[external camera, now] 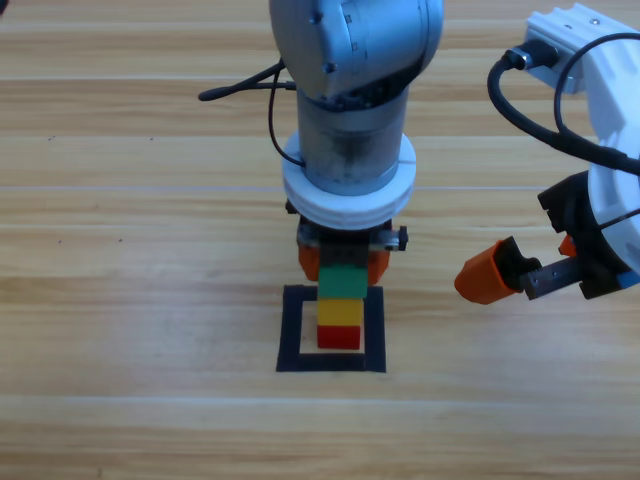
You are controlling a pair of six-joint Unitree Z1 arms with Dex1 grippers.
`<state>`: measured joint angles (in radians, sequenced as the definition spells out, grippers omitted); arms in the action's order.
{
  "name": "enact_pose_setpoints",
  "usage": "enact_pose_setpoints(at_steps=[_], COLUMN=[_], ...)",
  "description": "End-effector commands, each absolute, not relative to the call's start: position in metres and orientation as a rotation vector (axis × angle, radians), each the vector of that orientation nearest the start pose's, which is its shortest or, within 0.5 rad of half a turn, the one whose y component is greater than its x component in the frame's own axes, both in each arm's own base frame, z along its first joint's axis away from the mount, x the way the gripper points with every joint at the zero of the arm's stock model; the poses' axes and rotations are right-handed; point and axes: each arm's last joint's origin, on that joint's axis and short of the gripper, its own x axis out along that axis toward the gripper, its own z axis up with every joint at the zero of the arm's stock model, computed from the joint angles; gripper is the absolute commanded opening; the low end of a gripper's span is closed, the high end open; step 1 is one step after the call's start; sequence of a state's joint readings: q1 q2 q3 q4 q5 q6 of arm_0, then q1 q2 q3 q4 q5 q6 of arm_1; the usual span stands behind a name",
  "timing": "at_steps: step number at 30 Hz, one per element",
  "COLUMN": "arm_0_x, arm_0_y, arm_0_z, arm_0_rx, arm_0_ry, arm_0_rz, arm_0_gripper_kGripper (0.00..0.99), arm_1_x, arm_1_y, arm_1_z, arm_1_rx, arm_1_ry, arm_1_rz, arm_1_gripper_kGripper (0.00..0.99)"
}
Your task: Stack the blocks in the rectangular block: red at the bottom, yellow in the middle, green on top
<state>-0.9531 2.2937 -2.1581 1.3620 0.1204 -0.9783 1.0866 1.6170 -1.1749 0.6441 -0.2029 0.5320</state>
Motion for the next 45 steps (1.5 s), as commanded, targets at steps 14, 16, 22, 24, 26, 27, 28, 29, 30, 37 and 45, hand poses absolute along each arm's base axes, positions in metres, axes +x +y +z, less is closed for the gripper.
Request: enact_pose_setpoints(at_steps=[14,16,22,24,26,27,28,29,30,37,45], arm_0_x=[0.271,0.271,0.271,0.271,0.271,0.271,0.270,0.270,0.270,0.264,0.239], arm_0_y=[-0.390,-0.390,-0.389,-0.391,-0.391,-0.392,-0.392,-0.393,-0.393,-0.395,-0.365], arm_0_z=[0.246,0.245,0.246,0.246,0.248,0.249,0.249,0.248,0.248,0.254,0.325], arm_0_rx=[0.022,0.023,0.024,0.023,0.016,0.015,0.015,0.017,0.015,0.010,-0.080], arm_0_ry=[1.456,1.457,1.456,1.453,1.450,1.449,1.449,1.449,1.449,1.441,1.302], arm_0_rz=[0.055,0.056,0.057,0.051,0.045,0.044,0.044,0.044,0.044,0.029,0.021], arm_0_gripper_kGripper=[0.002,0.002,0.052,0.199,0.486,0.611,0.730,0.825,0.894,0.990,0.990], arm_1_x=[0.153,0.153,0.153,0.153,0.153,0.153,0.153,0.153,0.153,0.153,0.152], arm_1_y=[0.253,0.253,0.253,0.253,0.253,0.253,0.254,0.254,0.254,0.253,0.251], arm_1_z=[0.284,0.284,0.284,0.284,0.284,0.285,0.284,0.284,0.284,0.286,0.288], arm_1_rx=[-0.259,-0.258,-0.258,-0.258,-0.258,-0.257,-0.258,-0.258,-0.257,-0.252,-0.247], arm_1_ry=[1.115,1.114,1.115,1.115,1.115,1.114,1.115,1.115,1.114,1.111,1.106], arm_1_rz=[0.456,0.457,0.458,0.458,0.458,0.459,0.458,0.458,0.459,0.460,0.460], arm_1_gripper_kGripper=[0.990,0.990,0.990,0.990,0.990,0.990,0.990,0.990,0.990,0.990,0.989])
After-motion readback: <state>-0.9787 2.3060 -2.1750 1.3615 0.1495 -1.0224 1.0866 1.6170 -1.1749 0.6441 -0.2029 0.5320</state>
